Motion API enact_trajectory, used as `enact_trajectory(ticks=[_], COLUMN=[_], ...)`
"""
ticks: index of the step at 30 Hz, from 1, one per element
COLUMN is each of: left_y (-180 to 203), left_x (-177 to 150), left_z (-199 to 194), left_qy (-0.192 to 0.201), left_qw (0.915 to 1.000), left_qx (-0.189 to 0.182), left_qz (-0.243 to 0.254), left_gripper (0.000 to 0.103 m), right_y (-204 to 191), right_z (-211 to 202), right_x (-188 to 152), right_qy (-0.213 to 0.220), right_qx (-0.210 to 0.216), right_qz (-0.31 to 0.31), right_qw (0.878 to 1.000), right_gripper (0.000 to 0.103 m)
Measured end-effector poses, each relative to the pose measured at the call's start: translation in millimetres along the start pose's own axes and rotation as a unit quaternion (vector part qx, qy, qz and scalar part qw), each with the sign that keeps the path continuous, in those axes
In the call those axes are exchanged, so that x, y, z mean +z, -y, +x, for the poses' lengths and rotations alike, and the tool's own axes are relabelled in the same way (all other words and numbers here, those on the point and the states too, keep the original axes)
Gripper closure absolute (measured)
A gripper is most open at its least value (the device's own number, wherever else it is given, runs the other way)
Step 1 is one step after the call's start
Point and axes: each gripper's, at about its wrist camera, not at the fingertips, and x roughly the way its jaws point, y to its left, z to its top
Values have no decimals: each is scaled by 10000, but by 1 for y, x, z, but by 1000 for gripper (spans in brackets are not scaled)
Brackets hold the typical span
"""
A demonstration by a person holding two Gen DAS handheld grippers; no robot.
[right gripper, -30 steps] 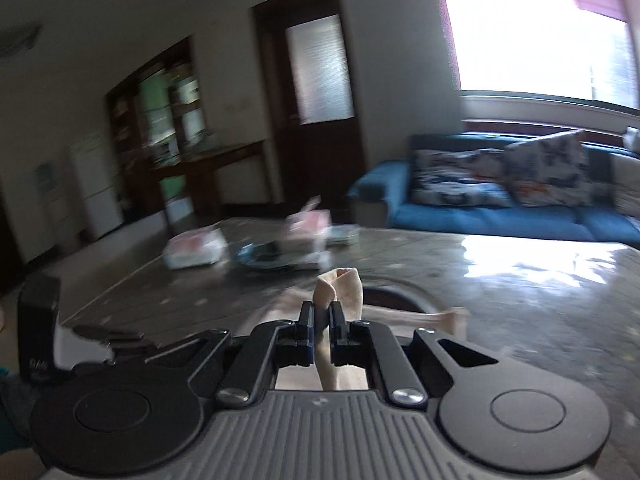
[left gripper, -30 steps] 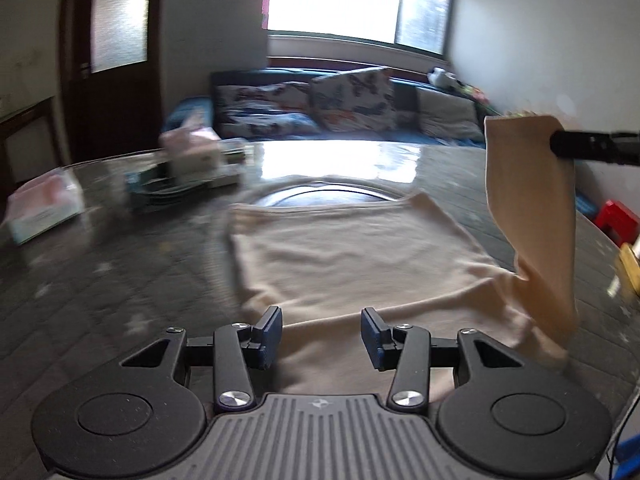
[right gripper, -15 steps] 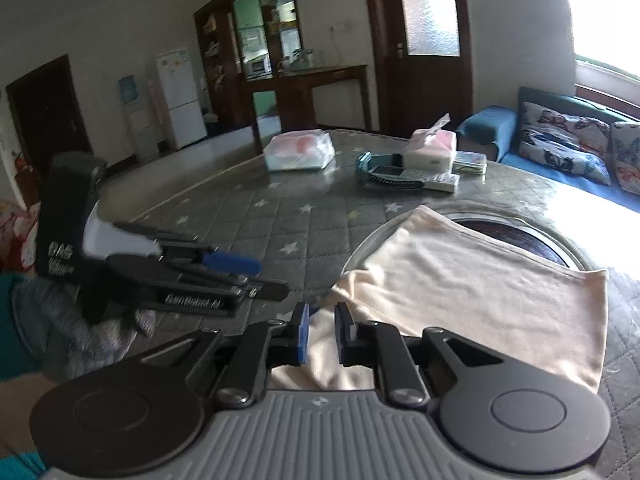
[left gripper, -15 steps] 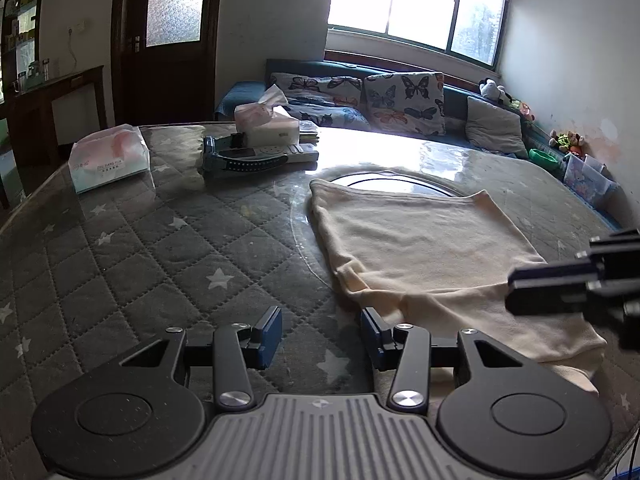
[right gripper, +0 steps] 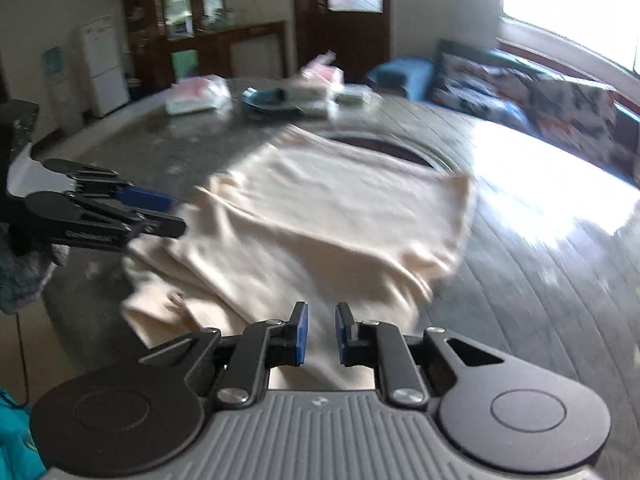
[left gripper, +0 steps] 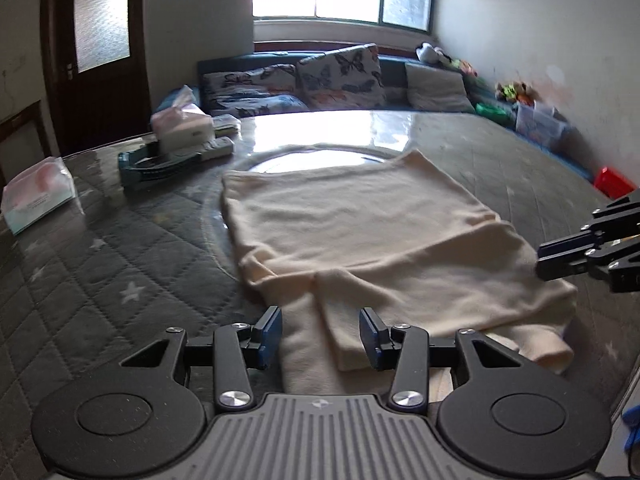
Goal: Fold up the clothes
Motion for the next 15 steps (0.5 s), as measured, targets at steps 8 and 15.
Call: enact_trajectory(ticks=[8, 15], left_y=[7, 4], left_x=[-2, 3], left_z=[13, 7], left_qy=[-137, -60], left_qw=[9997, 9997], left_qx=[103, 240], left_qz=[159, 75], left_gripper=[71, 98], right_y=[18, 25], right_z=[6, 2], right_x=[-20, 3], right_qy=[-186, 171], right_qx=[-10, -110], right_qz=[192, 82], right_qw=[9996, 9998], right_gripper=[88, 85])
